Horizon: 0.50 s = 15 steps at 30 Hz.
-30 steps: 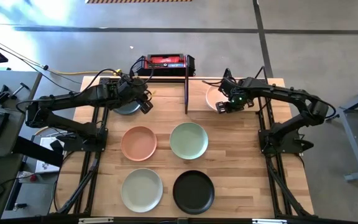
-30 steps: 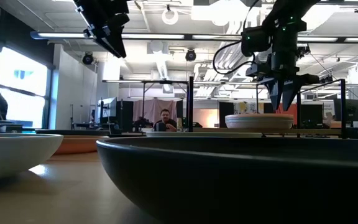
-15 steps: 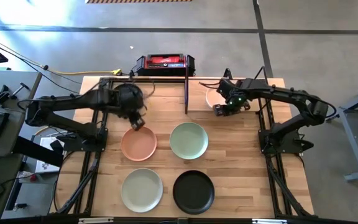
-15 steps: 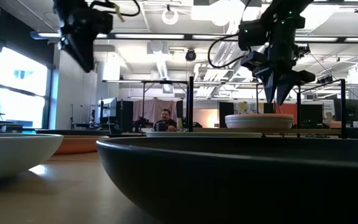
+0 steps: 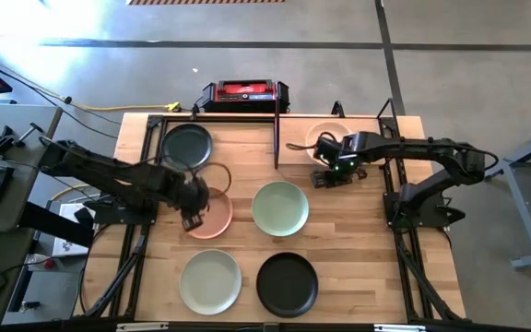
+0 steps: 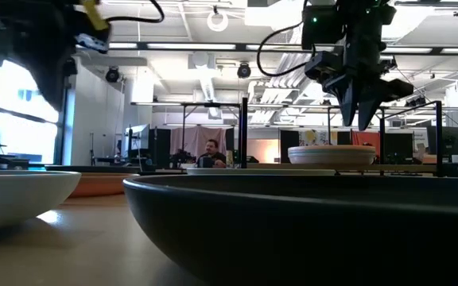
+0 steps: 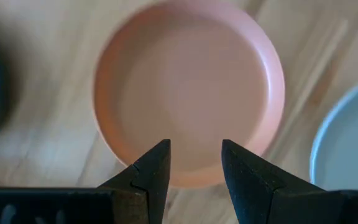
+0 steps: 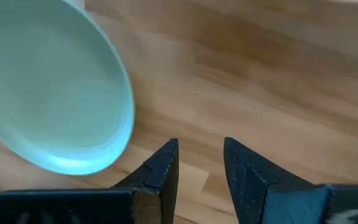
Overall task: Place and stack plates onto a shelf
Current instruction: Stack the light orange plate on top of the light pink plate on the shelf
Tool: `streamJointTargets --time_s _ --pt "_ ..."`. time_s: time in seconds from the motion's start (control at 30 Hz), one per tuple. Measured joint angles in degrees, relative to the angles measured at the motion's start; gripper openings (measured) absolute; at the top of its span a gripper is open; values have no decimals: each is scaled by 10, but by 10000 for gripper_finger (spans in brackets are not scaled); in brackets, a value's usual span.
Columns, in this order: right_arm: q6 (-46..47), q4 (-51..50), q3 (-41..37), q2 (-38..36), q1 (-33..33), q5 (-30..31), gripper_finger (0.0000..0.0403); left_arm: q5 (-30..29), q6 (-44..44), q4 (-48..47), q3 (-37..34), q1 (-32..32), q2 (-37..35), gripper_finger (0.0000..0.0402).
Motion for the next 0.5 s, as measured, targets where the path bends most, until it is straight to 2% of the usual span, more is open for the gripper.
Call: streamJointTargets --time_s 0.2,0.5 --pt "53 14 0 0 49 6 105 0 -8 20 -44 -87 0 133" --pt "120 63 0 0 108 39 105 0 -18 133 -112 -180 1 133"
